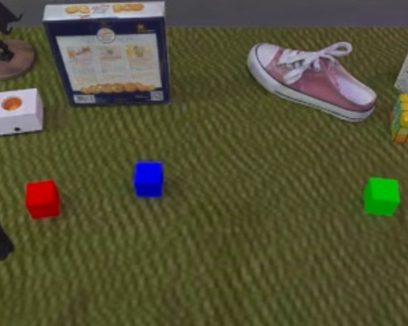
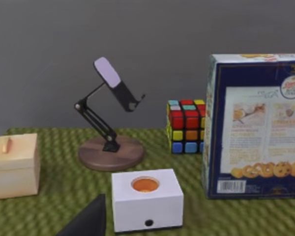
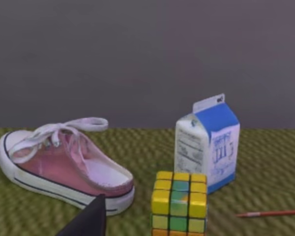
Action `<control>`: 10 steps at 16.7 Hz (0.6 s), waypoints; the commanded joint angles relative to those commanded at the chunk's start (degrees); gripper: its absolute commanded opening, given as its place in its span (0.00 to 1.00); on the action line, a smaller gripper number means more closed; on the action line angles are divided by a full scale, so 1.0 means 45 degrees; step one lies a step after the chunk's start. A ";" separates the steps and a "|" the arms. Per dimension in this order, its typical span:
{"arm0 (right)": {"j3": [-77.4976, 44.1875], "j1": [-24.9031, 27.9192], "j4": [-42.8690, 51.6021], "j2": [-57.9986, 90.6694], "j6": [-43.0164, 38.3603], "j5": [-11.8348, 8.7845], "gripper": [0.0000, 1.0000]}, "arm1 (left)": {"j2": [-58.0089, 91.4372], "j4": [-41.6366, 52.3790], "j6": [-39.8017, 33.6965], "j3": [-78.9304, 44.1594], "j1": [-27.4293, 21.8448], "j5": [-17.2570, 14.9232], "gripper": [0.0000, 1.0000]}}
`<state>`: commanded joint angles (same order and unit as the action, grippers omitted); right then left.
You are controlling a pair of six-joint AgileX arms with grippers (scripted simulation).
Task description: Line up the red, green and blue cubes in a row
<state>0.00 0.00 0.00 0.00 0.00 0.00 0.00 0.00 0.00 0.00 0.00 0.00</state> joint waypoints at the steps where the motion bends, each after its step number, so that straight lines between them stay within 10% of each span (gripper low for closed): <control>1: 0.0000 0.0000 0.0000 0.0000 0.0000 0.0000 1.00 | 0.0000 0.0000 0.0000 0.0000 0.0000 0.0000 1.00; 10: 0.0000 0.0000 0.0000 0.0000 0.0000 0.0000 1.00 | 0.4783 0.3005 -0.0818 -0.4039 -0.0270 0.0009 1.00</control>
<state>0.00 0.00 0.00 0.00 0.00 0.00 21.52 13.52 -3.68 -18.17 -1.22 0.04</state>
